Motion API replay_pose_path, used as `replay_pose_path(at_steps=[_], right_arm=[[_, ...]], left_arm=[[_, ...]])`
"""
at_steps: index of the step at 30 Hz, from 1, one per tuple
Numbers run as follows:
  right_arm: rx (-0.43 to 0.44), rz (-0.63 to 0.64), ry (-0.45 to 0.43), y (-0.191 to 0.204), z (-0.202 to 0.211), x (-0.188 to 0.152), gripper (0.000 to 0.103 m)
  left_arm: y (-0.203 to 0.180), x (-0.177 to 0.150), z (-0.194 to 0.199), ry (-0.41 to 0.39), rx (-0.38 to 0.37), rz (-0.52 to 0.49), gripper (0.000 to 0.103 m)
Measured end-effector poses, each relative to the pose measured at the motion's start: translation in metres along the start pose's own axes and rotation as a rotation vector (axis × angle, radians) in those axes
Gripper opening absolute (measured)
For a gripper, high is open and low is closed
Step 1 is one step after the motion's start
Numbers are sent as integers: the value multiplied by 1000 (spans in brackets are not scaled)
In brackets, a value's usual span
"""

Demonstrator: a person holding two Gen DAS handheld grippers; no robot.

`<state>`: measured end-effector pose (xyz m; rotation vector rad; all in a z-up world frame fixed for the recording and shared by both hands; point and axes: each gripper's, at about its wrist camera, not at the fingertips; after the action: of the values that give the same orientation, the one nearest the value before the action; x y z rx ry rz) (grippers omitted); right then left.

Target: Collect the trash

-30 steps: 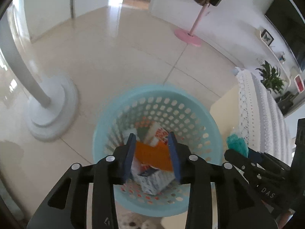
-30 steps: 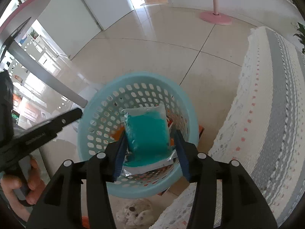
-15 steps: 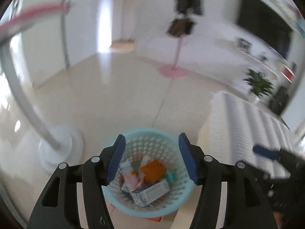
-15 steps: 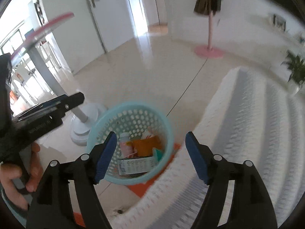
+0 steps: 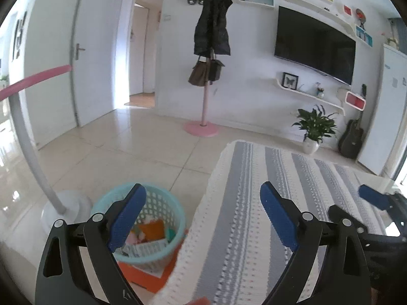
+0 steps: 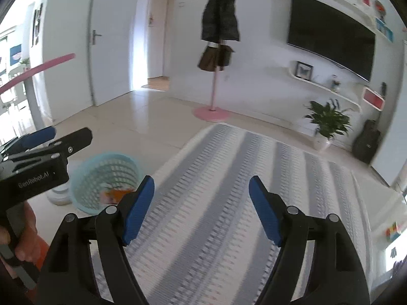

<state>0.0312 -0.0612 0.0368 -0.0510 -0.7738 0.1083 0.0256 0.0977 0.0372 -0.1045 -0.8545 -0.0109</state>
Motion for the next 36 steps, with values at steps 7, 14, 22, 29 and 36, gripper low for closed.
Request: replay_pose_path(at_steps=[7, 14, 22, 29, 36], right_arm=[[-6, -119, -22, -40, -22, -29, 73], [-23, -173, -9, -65, -32, -44, 73], [-81, -143, -22, -57, -31, -48, 73], [-78, -146, -6, -57, -36, -49, 73], [-83, -156, -14, -62, -34, -48, 73]], left_arm=[[-30, -27, -26, -23, 85, -2, 89], [-43, -34, -48, 19, 103, 4, 89], [-50, -39, -63, 48, 128, -20, 89], [-47, -41, -59, 28, 139, -24, 89], [-49, -41, -56, 18, 142, -22, 89]])
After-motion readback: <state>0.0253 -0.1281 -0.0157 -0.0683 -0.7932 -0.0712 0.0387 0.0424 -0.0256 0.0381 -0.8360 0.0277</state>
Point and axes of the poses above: each gripper's, at about its wrist camera, not at the fingertips, and z roughly against the way its jaws point, y to its left, x to its top, and after that the axes turned 13 degrees about y, right-handed
